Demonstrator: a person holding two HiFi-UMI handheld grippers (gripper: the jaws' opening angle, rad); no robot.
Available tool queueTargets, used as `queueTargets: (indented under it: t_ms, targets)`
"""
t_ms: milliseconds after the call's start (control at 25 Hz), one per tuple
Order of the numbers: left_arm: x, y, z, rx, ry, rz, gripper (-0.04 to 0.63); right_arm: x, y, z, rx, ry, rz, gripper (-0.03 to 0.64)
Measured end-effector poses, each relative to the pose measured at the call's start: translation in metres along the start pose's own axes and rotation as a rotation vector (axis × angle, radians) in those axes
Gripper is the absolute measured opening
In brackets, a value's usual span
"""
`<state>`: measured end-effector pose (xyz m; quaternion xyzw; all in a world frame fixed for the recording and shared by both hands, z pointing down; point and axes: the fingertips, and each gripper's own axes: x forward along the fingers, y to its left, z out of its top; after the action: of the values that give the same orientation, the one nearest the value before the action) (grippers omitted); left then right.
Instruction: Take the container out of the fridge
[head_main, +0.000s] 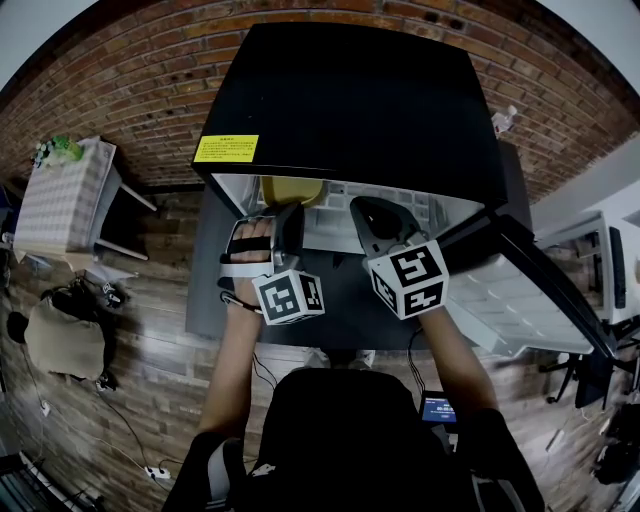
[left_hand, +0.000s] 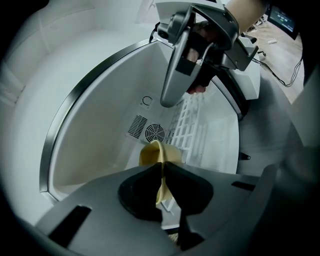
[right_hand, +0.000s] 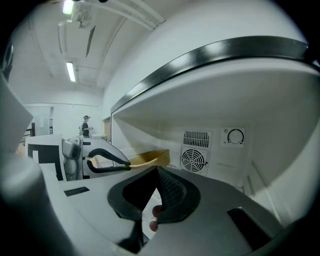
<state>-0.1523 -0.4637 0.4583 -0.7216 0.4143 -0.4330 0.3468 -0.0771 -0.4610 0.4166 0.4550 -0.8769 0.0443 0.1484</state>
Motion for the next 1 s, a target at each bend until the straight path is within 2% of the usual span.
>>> queueTargets:
  t_ms: [440, 1000]
  targets:
    - [-0.018, -0.013, 0.018, 0.058, 0.009, -0.011, 0.032, -0.019, 0.004, 0.001, -0.005, -0.018, 0.024, 0.040]
    - [-0.046, -0.030, 0.042, 0.051, 0.042, 0.001, 0.032, -0.057, 0.004, -0.001, -0.017, -0.048, 0.056, 0.040]
